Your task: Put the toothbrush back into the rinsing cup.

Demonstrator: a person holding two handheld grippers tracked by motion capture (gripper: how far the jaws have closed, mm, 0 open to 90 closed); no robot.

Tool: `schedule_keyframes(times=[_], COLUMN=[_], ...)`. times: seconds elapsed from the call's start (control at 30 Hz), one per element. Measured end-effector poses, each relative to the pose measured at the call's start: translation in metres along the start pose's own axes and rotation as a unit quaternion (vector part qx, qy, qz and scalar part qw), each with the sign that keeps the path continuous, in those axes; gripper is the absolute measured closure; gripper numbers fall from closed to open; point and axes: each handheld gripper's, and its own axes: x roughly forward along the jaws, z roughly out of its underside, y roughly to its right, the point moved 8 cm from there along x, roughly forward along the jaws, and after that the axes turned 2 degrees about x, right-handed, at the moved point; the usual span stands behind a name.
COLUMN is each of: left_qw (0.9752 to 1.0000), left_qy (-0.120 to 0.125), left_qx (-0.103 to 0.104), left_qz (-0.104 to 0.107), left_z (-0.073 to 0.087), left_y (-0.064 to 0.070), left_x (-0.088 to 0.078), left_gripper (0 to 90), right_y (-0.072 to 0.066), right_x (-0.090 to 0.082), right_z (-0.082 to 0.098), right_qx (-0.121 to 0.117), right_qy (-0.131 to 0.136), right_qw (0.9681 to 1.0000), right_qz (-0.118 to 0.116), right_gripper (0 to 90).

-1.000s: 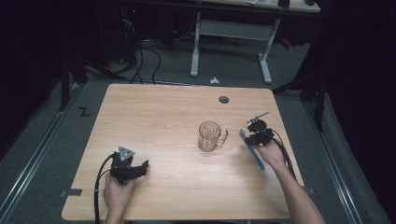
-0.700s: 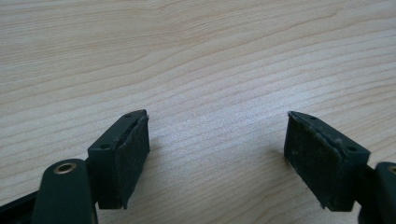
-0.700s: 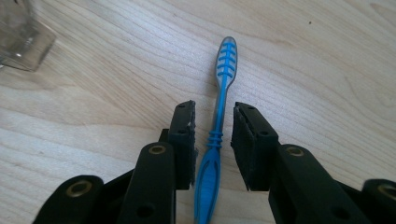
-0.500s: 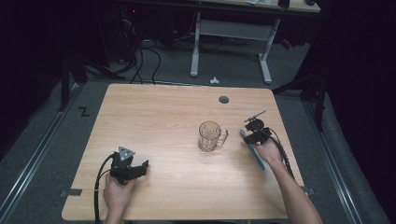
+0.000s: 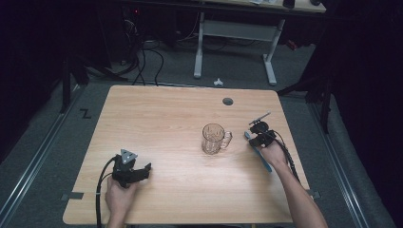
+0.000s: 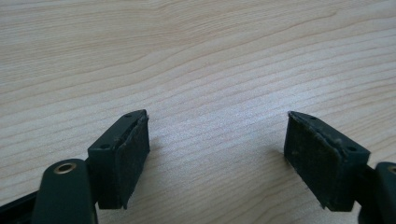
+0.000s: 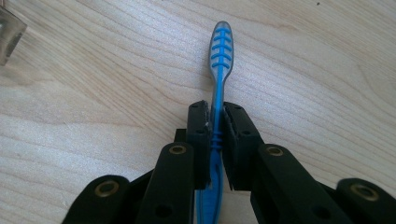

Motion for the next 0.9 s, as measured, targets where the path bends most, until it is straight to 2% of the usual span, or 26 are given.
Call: schedule_keyframes(times=[0.4, 0.9], left_qw=[1.0, 1.0], left_qy=[0.0, -0.002], left_qx=[0.0, 0.004], left_qz=[-0.001, -0.003], left_z=[0.0, 0.0], left_y=[0.0, 0.0], left_x=[0.0, 0.0], left_gripper=[23.0, 23.0], right_y=[0.001, 0.001], right_x=[-0.01, -0.042], right_z=[-0.001, -0.005], right_qx=[0.0, 0.007], right_qy=[0.018, 0.069], right_qw=[0.9998, 0.9971], right_qz=[-0.007, -0.031], right_gripper=[82.1, 82.2])
